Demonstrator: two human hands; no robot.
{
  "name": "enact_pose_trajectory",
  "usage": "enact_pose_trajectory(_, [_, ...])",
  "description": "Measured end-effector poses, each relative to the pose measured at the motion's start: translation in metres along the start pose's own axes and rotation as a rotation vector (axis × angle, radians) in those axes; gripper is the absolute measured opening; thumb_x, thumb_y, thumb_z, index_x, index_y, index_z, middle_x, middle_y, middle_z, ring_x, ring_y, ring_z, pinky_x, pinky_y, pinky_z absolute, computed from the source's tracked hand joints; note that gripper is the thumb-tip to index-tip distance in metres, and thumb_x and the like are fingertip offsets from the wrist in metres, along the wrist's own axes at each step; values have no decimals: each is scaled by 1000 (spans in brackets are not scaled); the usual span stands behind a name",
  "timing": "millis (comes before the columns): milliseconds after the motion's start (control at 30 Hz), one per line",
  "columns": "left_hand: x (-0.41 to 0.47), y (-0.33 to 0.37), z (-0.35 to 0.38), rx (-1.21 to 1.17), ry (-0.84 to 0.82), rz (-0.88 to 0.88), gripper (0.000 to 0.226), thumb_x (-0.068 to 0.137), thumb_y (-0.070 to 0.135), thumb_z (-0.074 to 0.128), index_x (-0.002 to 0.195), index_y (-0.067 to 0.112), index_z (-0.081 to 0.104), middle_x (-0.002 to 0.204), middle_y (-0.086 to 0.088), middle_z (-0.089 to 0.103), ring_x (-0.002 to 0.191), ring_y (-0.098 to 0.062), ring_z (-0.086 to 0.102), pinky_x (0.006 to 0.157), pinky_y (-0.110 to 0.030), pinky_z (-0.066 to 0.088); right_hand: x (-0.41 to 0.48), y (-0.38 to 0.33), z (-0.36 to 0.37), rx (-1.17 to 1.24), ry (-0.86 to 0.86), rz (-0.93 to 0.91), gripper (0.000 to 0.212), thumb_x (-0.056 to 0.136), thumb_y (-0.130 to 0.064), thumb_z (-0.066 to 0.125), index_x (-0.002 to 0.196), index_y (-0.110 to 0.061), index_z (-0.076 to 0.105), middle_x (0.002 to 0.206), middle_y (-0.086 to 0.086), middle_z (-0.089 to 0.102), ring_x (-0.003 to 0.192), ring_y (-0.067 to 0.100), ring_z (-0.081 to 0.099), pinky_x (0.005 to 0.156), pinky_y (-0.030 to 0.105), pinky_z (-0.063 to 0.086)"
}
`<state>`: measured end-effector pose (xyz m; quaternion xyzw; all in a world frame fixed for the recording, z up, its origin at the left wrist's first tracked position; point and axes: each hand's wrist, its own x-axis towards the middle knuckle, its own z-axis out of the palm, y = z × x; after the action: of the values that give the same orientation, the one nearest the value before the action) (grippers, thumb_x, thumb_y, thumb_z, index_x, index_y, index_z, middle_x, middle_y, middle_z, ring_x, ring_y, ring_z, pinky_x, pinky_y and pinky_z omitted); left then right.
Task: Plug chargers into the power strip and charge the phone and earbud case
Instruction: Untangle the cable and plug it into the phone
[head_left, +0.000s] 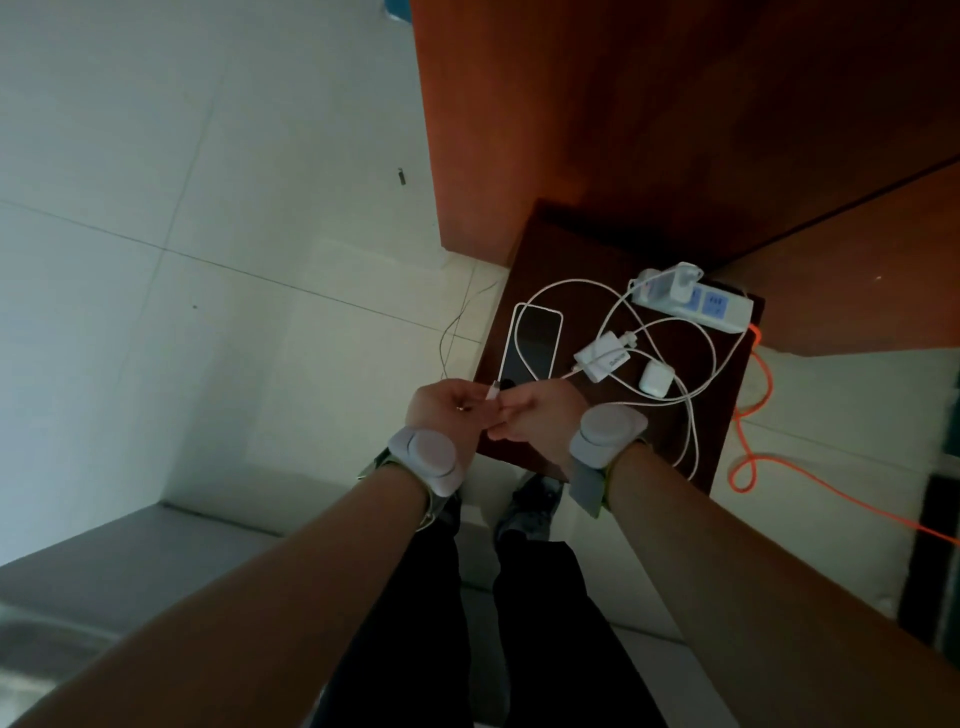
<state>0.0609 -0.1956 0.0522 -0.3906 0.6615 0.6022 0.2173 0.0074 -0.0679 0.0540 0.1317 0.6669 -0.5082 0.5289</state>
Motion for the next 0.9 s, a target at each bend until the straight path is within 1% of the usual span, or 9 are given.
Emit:
enact_pose_trajectory(100, [20,-18,6,29,11,-93,17,82,20,70,92,8,70,68,0,65,50,-3,56,43,-10,42,19,10,-11,85,-111,40,41,89,19,30,130,18,35,56,2,71,53,10,68,57,17,55])
enact_pose_trajectory(167, [31,-32,11,31,4,-159,18,82,20,70,93,6,69,65,-1,66,43,-1,56,42,-12,41,35,18,-25,39,-69,67,40,94,11,24,132,11,35,57,2,71,50,10,67,52,17,53])
enact_pose_trajectory(333, [56,-60,24,-10,-42,-261,13,81,16,70,70,11,66,69,-6,68,59,-16,64,64,-26,57,66,22,-57,-207,119,-12,43,94,12,25,137,14,28,101,19,57,48,2,64,45,11,48])
enact_pose_trajectory(400, [65,-70,30,-3,-93,-289,15,84,14,68,69,11,64,69,-7,66,58,-17,62,58,-23,56,80,22,-64,-230,158,-2,45,91,15,35,136,8,35,126,15,50,74,1,68,51,5,46])
enact_pose_trajectory(467, [71,-78,37,-27,-130,-335,12,86,10,64,77,2,64,68,-8,63,56,-16,58,45,-17,49,94,21,-71,-292,142,-21,49,88,16,41,135,3,40,137,19,48,116,20,57,63,4,48])
enact_pose_trajectory(500, [71,-80,40,-51,-136,-358,11,87,8,63,85,-3,65,67,-8,61,55,-16,56,42,-15,47,97,19,-72,-345,146,-30,51,87,15,43,135,0,42,138,19,48,125,27,50,75,9,49])
enact_pose_trajectory(600, [79,-91,52,-56,-130,-376,21,88,4,60,102,-12,62,65,-7,58,55,-15,54,41,-12,47,106,13,-70,-548,198,-46,54,85,7,46,136,-10,44,140,13,48,130,27,45,106,32,39])
enact_pose_trajectory(800, [98,-97,69,-45,-145,-395,30,93,3,51,119,-13,53,79,-12,60,55,-13,50,50,-16,44,119,-8,-76,-801,228,9,64,89,-4,48,147,-15,24,152,12,31,137,28,34,107,30,31])
enact_pose_trajectory(900, [104,-98,76,-49,-147,-403,32,94,6,50,123,-10,51,73,-7,56,57,-13,50,53,-18,42,124,-9,-79,-888,225,6,61,91,-6,47,147,-8,23,153,14,27,139,29,30,109,29,27])
